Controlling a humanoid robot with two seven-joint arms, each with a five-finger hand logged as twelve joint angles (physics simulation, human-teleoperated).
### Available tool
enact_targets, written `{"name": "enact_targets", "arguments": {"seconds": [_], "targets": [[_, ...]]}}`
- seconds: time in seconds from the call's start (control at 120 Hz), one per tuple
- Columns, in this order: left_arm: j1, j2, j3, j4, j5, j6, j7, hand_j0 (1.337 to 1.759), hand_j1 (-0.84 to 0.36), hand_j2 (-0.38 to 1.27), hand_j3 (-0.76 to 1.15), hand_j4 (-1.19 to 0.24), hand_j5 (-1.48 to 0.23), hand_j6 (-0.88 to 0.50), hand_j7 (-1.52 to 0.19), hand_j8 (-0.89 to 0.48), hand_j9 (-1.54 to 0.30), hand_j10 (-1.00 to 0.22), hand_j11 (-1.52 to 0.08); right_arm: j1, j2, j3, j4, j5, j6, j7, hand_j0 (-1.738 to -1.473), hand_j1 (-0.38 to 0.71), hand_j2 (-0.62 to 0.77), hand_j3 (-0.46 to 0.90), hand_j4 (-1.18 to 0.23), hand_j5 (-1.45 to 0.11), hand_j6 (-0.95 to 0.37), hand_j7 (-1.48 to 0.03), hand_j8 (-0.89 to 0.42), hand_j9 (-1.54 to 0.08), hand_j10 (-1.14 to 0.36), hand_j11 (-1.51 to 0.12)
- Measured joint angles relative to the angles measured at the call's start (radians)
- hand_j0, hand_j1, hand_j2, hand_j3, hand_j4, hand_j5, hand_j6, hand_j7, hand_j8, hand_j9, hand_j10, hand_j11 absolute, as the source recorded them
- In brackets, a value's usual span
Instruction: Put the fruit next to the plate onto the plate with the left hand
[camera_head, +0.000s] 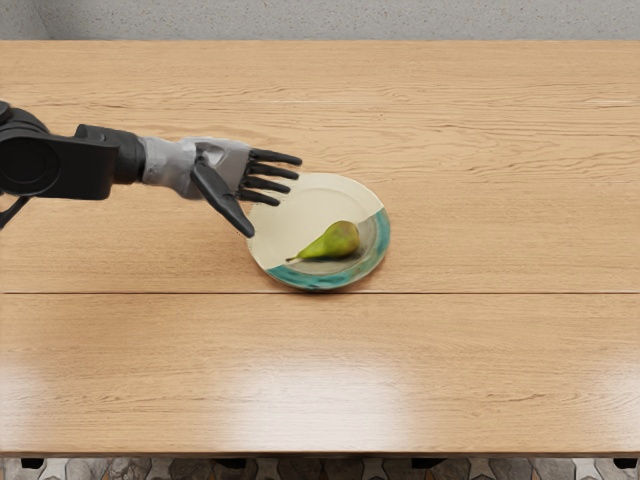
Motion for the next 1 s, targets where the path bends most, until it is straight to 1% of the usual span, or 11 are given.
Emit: {"name": "enact_targets", "arguments": {"seconds": [0.075, 0.125, 0.192, 0.258, 0.633, 0.725, 0.817, 1.0], "targets": [[0.004, 0.037, -0.029, 0.007, -0.036, -0.013, 0.0, 1.658, 0.33, 0.01, 0.0, -0.02, -0.02, -0.01, -0.02, -0.01, -0.02, -0.02, -0.02, 0.0, 0.0, 0.0, 0.0, 0.0, 0.0, 0.0, -1.658, -0.35, 0.0, 0.0, 0.0, 0.0, 0.0, 0.0, 0.0, 0.0, 0.0, 0.0], [0.028, 0.082, -0.04, 0.01, -0.05, -0.018, 0.0, 1.658, 0.33, 0.01, 0.0, -0.01, -0.02, -0.01, -0.02, -0.01, -0.02, -0.01, -0.02, 0.0, 0.0, 0.0, 0.0, 0.0, 0.0, 0.0, -1.658, -0.35, 0.0, 0.0, 0.0, 0.0, 0.0, 0.0, 0.0, 0.0, 0.0, 0.0], [0.065, 0.111, -0.047, 0.012, -0.06, -0.022, 0.0, 1.658, 0.34, 0.01, 0.0, -0.01, -0.01, -0.01, -0.01, -0.01, -0.01, -0.01, -0.01, 0.0, 0.0, 0.0, 0.0, 0.0, 0.0, 0.0, -1.658, -0.35, 0.0, 0.0, 0.0, 0.0, 0.0, 0.0, 0.0, 0.0, 0.0, 0.0], [0.084, 0.142, -0.052, 0.013, -0.065, -0.024, 0.0, 1.658, 0.34, 0.0, 0.0, -0.01, -0.01, 0.0, -0.01, 0.0, -0.01, -0.01, -0.01, 0.0, 0.0, 0.0, 0.0, 0.0, 0.0, 0.0, -1.658, -0.35, 0.0, 0.0, 0.0, 0.0, 0.0, 0.0, 0.0, 0.0, 0.0, 0.0], [0.113, 0.335, -0.062, 0.015, -0.13, -0.026, 0.0, 1.658, 0.35, 0.0, 0.0, 0.0, 0.0, 0.0, 0.0, 0.0, 0.0, 0.0, 0.0, 0.001, 0.0, 0.0, 0.001, 0.0, 0.0, 0.0, -1.658, -0.35, 0.0, 0.0, 0.0, 0.0, 0.0, 0.0, 0.0, 0.0, 0.0, 0.0], [0.122, 0.383, -0.062, 0.026, -0.139, -0.026, 0.0, 1.658, 0.35, 0.0, 0.0, 0.0, 0.0, 0.0, 0.0, 0.0, 0.0, 0.0, 0.0, 0.001, 0.0, 0.0, 0.001, 0.0, 0.0, 0.0, -1.658, -0.35, 0.0, 0.0, 0.0, 0.0, 0.0, 0.0, 0.0, 0.0, 0.0, 0.0], [0.135, 0.412, -0.061, 0.039, -0.143, -0.026, 0.0, 1.658, 0.35, 0.0, 0.0, 0.0, 0.0, 0.0, 0.0, 0.0, 0.0, 0.0, 0.0, 0.001, 0.0, 0.0, 0.001, 0.0, 0.0, 0.0, -1.658, -0.35, 0.0, 0.0, 0.0, 0.0, 0.0, 0.0, 0.0, 0.0, 0.0, 0.0], [0.14, 0.413, -0.061, 0.061, -0.145, -0.027, 0.0, 1.658, 0.35, 0.0, 0.0, 0.0, 0.0, 0.0, 0.0, 0.0, 0.0, 0.0, 0.0, 0.001, 0.0, 0.0, 0.001, 0.0, 0.0, 0.0, -1.658, -0.35, 0.0, 0.0, 0.0, 0.0, 0.0, 0.0, 0.0, 0.0, 0.0, 0.0]]}}
